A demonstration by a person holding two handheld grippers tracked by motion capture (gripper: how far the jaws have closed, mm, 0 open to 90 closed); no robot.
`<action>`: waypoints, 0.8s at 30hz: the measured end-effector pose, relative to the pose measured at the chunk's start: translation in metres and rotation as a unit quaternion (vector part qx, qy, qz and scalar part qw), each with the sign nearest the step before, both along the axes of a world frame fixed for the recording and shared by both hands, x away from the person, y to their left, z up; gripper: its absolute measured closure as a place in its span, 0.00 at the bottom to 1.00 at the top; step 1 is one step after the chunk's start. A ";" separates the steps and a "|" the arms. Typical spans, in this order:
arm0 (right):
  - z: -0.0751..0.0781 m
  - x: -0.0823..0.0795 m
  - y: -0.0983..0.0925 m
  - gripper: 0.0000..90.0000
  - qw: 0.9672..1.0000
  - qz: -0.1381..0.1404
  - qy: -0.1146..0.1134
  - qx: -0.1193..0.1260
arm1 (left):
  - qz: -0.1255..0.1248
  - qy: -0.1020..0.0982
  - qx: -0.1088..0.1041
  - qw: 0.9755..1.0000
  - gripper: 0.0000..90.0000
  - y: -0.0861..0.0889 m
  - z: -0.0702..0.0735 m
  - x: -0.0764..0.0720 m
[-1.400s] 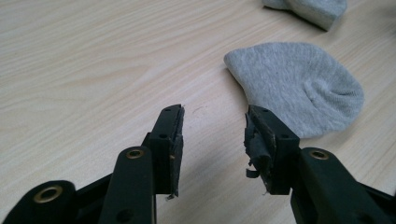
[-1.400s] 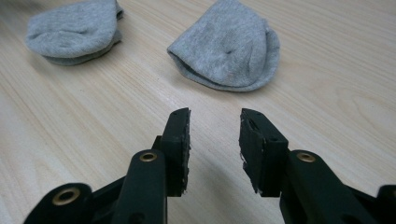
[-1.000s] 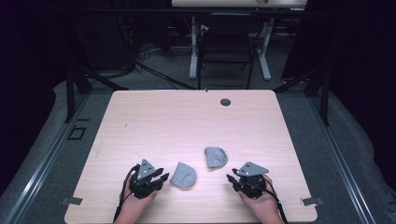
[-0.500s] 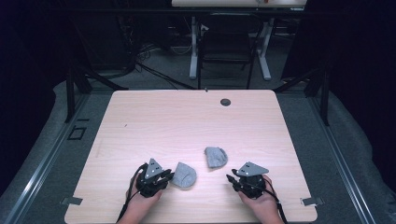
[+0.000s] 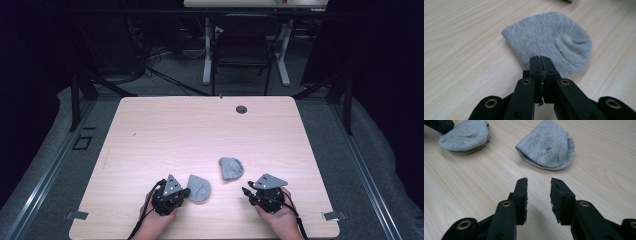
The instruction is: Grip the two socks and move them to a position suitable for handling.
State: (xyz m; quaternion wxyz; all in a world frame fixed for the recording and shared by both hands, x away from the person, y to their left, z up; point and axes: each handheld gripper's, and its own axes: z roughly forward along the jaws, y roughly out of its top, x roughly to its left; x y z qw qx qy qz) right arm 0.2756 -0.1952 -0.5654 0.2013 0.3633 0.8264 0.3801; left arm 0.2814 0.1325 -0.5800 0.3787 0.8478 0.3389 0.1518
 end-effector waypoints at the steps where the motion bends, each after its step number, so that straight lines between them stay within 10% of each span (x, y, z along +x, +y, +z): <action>1: 0.000 0.000 0.000 0.74 1.000 0.000 0.000 0.000 | 0.000 0.002 -0.003 1.000 0.99 -0.001 0.000 -0.001; 24: -0.001 0.000 -0.001 0.72 1.000 -0.002 -0.002 0.003 | -0.010 -0.009 -0.009 1.000 0.99 -0.013 0.009 0.012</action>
